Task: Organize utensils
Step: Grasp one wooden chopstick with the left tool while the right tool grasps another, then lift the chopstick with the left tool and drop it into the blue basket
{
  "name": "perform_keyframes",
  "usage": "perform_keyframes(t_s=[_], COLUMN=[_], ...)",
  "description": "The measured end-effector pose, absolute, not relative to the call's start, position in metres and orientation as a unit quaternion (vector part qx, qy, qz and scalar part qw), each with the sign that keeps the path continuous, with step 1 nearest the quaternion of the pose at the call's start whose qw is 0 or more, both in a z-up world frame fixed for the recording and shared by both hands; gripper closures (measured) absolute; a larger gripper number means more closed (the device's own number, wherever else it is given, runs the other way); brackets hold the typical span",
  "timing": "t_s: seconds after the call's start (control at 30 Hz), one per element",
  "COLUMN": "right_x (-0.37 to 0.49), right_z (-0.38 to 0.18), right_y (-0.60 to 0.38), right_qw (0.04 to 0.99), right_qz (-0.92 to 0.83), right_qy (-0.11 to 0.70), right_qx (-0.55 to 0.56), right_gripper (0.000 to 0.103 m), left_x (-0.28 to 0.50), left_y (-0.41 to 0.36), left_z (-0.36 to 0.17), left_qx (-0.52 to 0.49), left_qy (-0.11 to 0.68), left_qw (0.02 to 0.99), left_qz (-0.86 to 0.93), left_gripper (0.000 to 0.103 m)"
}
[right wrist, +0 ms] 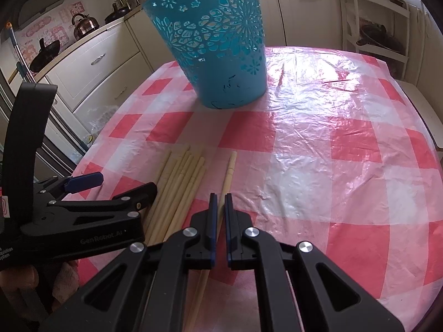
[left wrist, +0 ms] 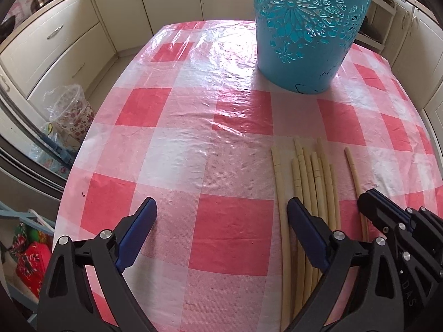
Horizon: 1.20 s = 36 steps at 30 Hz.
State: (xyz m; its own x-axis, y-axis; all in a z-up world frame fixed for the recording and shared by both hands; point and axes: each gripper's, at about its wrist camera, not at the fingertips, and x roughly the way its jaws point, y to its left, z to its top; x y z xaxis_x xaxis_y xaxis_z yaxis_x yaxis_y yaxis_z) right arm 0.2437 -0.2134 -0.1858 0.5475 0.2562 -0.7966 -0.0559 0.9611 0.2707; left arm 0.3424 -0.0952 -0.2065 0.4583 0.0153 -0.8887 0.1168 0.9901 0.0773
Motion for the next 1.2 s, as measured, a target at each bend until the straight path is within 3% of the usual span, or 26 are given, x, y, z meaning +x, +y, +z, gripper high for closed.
perform_keyframes(t_s=[0.07, 0.13, 0.2, 0.23, 0.27, 0.33, 0.5, 0.6, 0.7, 1.0, 1.2], right_x=[0.245, 0.248, 0.252, 0.254, 0.256, 0.26, 0.268, 0.268, 0.266, 0.26, 0.259], right_z=[-0.186, -0.186, -0.186, -0.186, -0.186, -0.185, -0.186, -0.185, -0.187, -0.19, -0.19], right_y=[-0.211, -0.206, -0.203, -0.202, -0.203, -0.206, -0.207, -0.202, -0.21, -0.215, -0.219], right_qw=[0.873, 0.875, 0.876, 0.875, 0.874, 0.871, 0.865, 0.867, 0.866, 0.873, 0.871], right_qz=[0.089, 0.086, 0.084, 0.085, 0.088, 0.092, 0.093, 0.094, 0.103, 0.107, 0.111], right_qy=[0.469, 0.469, 0.471, 0.472, 0.473, 0.479, 0.491, 0.488, 0.487, 0.468, 0.467], right_qx=[0.098, 0.081, 0.069, 0.066, 0.066, 0.064, 0.052, 0.032, 0.057, 0.087, 0.103], right_gripper=[0.096, 0.096, 0.096, 0.096, 0.096, 0.096, 0.095, 0.095, 0.096, 0.096, 0.095], left_x=[0.344, 0.347, 0.348, 0.35, 0.35, 0.355, 0.363, 0.367, 0.361, 0.354, 0.385], left_y=[-0.099, -0.101, -0.104, -0.107, -0.108, -0.109, -0.11, -0.103, -0.086, -0.039, -0.068], left_z=[-0.206, -0.204, -0.2, -0.199, -0.198, -0.197, -0.196, -0.195, -0.165, 0.004, 0.054], left_qx=[0.069, 0.064, 0.059, 0.062, 0.061, 0.058, 0.062, 0.043, 0.012, -0.116, -0.133], left_qy=[0.516, 0.516, 0.516, 0.515, 0.515, 0.522, 0.536, 0.543, 0.508, 0.253, 0.134], left_qw=[0.853, 0.853, 0.852, 0.851, 0.85, 0.844, 0.833, 0.828, 0.85, 0.943, 0.967], left_qz=[-0.033, -0.049, -0.071, -0.08, -0.094, -0.108, -0.12, -0.134, -0.136, -0.183, -0.169], left_gripper=[0.015, 0.026, 0.053, 0.06, 0.076, 0.088, 0.09, 0.098, 0.098, 0.098, 0.098])
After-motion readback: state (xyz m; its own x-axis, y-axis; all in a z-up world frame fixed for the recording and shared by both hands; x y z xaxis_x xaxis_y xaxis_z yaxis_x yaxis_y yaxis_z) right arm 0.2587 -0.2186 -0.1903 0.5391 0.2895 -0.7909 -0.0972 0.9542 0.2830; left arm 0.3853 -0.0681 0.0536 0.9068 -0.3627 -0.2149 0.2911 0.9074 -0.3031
